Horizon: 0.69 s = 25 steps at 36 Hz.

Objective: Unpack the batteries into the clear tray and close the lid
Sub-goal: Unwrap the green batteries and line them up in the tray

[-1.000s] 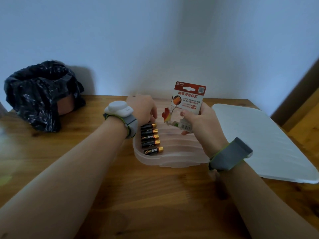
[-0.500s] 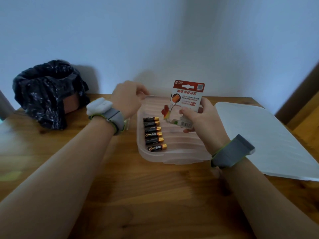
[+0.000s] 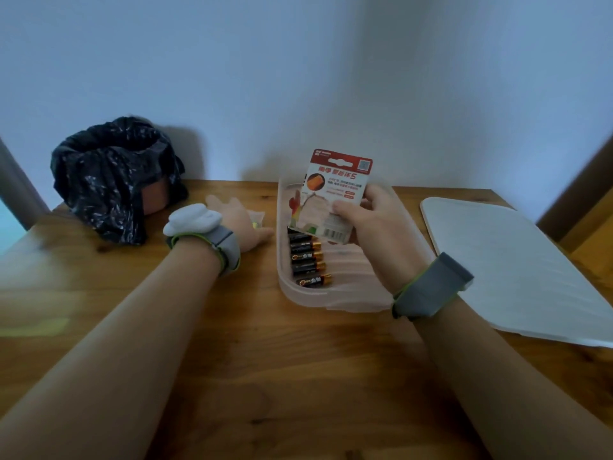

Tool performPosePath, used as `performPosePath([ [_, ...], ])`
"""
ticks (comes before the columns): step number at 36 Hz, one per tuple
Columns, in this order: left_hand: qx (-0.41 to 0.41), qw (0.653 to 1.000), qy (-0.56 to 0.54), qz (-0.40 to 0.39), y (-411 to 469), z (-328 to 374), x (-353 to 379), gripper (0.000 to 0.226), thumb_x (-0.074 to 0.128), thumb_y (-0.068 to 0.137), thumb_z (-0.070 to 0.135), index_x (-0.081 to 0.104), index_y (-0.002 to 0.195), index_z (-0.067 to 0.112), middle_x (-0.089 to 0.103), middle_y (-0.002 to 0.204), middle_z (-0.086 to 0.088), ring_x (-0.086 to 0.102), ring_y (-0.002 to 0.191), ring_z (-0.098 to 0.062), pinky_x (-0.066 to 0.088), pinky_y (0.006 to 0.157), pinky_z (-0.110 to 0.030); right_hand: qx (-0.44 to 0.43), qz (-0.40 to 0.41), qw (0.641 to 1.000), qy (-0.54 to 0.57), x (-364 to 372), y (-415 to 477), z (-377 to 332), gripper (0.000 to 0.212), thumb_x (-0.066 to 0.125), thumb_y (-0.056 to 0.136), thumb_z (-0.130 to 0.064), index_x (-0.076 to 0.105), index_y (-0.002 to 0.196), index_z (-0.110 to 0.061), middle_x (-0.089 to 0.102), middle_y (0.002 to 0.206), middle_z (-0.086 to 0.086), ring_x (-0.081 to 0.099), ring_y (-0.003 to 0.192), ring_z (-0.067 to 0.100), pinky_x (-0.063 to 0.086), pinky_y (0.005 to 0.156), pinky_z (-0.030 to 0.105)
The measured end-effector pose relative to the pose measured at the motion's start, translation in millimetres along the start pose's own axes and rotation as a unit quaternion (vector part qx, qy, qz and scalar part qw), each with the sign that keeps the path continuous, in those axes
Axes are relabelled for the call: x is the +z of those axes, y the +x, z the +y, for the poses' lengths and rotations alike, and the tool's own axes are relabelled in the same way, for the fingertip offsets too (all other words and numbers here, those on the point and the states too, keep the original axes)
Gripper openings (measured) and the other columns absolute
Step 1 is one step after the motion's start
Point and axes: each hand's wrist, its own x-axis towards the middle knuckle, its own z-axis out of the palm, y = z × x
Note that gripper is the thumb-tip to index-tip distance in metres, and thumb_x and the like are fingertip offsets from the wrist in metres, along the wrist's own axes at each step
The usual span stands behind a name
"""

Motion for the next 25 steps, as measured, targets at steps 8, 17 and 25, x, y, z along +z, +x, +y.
performPosePath([
  [8,0.051,0.997,0.054,-0.004,-6,-4,-9,0.046,0.045,0.1,0.047,0.056,0.119,0.006,0.057,0.121,-0.013,0.055,0.112,-0.028,0.043,0.089,-0.032,-0.031,-0.028,0.998,-0.039,22,-5,-27,0.025,0.065,0.102,-0.021,0.065,0.126,-0.018,0.075,0.113,-0.003,0.075,0.097,0.011,0.065,0.081,0.03],
  [17,0.074,0.993,0.033,0.085,-4,-25,-10,0.031,0.053,0.097,0.027,0.048,0.069,0.015,0.05,0.068,-0.001,0.056,0.067,-0.02,0.049,0.069,-0.028,-0.045,-0.022,0.996,-0.078,58,9,-26,0.017,0.071,0.09,-0.029,0.06,0.102,-0.027,0.076,0.106,-0.003,0.076,0.097,0.017,0.064,0.086,0.045],
  [25,0.107,0.989,0.052,0.093,1,-28,-4,0.033,0.052,0.098,0.027,0.047,0.068,0.018,0.047,0.066,0.002,0.052,0.068,-0.019,0.041,0.066,-0.027,-0.039,0.01,0.99,-0.132,67,18,-25,0.018,0.061,0.096,-0.039,0.058,0.097,-0.022,0.077,0.098,0.0,0.075,0.09,0.019,0.063,0.081,0.049],
])
